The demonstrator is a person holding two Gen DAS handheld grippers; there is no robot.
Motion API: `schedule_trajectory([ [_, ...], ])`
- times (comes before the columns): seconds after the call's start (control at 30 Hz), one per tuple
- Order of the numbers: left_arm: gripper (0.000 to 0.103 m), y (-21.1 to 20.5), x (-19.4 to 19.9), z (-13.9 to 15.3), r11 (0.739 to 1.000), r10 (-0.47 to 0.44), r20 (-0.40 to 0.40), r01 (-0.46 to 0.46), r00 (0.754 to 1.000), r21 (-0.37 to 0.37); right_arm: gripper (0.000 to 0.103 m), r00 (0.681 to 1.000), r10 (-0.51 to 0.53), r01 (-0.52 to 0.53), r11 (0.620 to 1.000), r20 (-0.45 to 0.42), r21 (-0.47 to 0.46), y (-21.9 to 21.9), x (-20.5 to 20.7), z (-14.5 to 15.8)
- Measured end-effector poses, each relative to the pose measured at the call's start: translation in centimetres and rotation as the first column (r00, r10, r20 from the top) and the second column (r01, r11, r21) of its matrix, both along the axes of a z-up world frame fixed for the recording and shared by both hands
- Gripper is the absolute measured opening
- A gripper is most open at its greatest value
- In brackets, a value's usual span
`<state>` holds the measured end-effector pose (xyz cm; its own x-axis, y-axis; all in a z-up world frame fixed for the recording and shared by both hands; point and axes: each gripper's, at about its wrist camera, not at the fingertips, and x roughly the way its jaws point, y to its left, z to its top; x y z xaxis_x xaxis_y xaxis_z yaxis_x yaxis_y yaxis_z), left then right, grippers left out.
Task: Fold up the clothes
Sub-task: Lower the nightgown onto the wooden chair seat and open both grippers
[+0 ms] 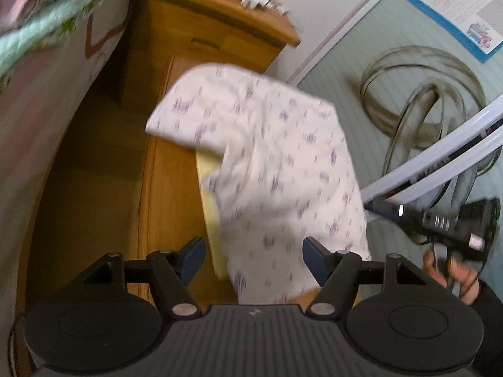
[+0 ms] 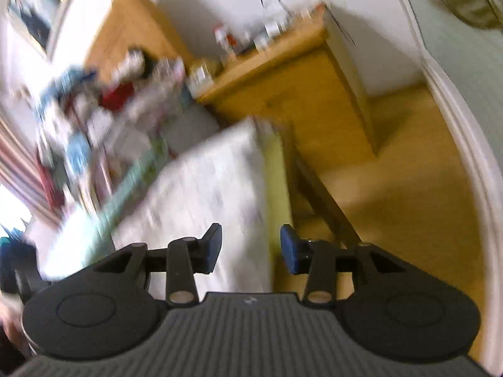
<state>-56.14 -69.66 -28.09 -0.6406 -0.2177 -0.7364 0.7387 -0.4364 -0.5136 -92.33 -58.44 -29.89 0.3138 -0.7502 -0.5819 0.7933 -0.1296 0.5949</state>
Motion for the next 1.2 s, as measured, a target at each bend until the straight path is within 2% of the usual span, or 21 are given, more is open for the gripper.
schedule_trajectory([
  [0.1,0.071,0.6,0.0,-0.5,1.000,0.006,0.003,-0.006,1.000,0.031,0.043,1.000,0.016,-0.017,0.998,0.019,0.058,1.8,1.0,-1.5],
  [0.17,0.078,0.9,0.2,-0.6,0.999,0.010,0.008,-0.010,1.000,0.040,0.035,1.000,0.010,-0.012,0.998,0.029,0.065,2.1,1.8,-1.7],
  [0.2,0.079,1.0,0.3,-0.6,0.999,0.012,0.011,-0.013,1.000,0.044,0.024,1.000,0.007,-0.009,0.998,0.031,0.068,2.1,2.2,-1.6],
  [0.27,0.082,1.3,0.5,-0.6,0.998,0.017,0.017,-0.017,1.000,0.053,0.023,1.000,0.000,-0.002,0.997,0.029,0.071,2.3,3.0,-1.3],
  [0.3,0.081,1.4,0.6,-0.6,0.998,0.019,0.020,-0.020,1.000,0.057,0.020,1.000,-0.003,0.001,0.997,0.021,0.071,2.4,3.4,-1.1],
  [0.33,0.070,1.5,0.7,-0.6,0.998,0.021,0.023,-0.022,1.000,0.061,0.013,1.000,-0.007,0.005,0.997,0.025,0.071,2.4,3.7,-0.7],
  [0.37,0.063,1.6,0.8,-0.6,0.998,0.023,0.026,-0.024,0.999,0.066,0.007,0.999,-0.004,0.001,0.998,0.051,0.061,2.5,4.0,0.0],
  [0.4,0.059,1.8,0.9,-0.6,0.997,0.025,0.029,-0.027,0.999,0.070,0.006,0.997,0.010,-0.013,0.999,0.078,0.037,2.9,4.4,0.8],
  [0.43,0.053,1.9,1.0,-0.6,0.997,0.027,0.032,-0.029,0.999,0.074,0.006,0.995,0.026,-0.027,1.000,0.097,0.009,3.4,4.9,1.6],
  [0.5,0.052,2.1,1.2,-0.6,0.996,0.031,0.038,-0.034,0.999,0.083,0.006,0.990,0.051,-0.049,0.999,0.133,-0.021,4.3,5.7,2.4],
  [0.67,0.048,3.1,2.2,-0.7,0.994,0.039,0.037,-0.043,0.999,0.097,0.005,0.975,0.028,-0.060,0.989,0.222,0.135,5.3,5.7,-1.6],
  [0.73,0.048,3.5,3.0,-0.8,0.993,0.054,0.021,-0.056,0.998,0.102,0.014,0.972,0.019,-0.054,0.988,0.235,0.145,5.8,5.7,-1.4],
  [0.8,0.050,3.8,3.7,-0.7,0.993,0.065,0.007,-0.065,0.998,0.099,0.015,0.986,0.005,-0.023,0.994,0.168,0.108,6.3,5.8,0.3],
  [0.87,0.054,4.2,4.4,-0.2,0.994,0.074,0.002,-0.074,0.997,0.083,0.015,0.998,0.022,-0.023,1.000,0.052,0.011,6.4,6.7,3.1],
  [0.93,0.056,4.7,5.0,0.4,0.994,0.090,-0.007,-0.089,0.996,0.061,0.015,0.996,0.079,-0.076,0.992,0.027,-0.102,5.7,8.1,5.5],
  [1.0,0.059,5.1,5.6,1.0,0.993,0.110,-0.016,-0.109,0.994,0.041,0.017,0.987,0.159,-0.153,0.974,0.027,-0.168,4.4,10.1,6.7],
  [1.03,0.060,5.3,6.1,1.3,0.992,0.124,-0.015,-0.124,0.992,0.033,0.020,0.980,0.198,-0.191,0.965,0.025,-0.179,3.4,11.3,6.8],
  [1.13,0.060,6.1,7.5,2.0,0.987,0.163,-0.009,-0.163,0.987,0.012,0.021,0.966,0.260,-0.257,0.954,0.000,-0.154,0.6,15.1,5.3],
  [1.2,0.064,6.6,8.7,2.2,0.982,0.188,-0.007,-0.188,0.982,0.008,0.021,0.957,0.289,-0.287,0.949,-0.005,-0.131,-1.1,17.3,3.8],
])
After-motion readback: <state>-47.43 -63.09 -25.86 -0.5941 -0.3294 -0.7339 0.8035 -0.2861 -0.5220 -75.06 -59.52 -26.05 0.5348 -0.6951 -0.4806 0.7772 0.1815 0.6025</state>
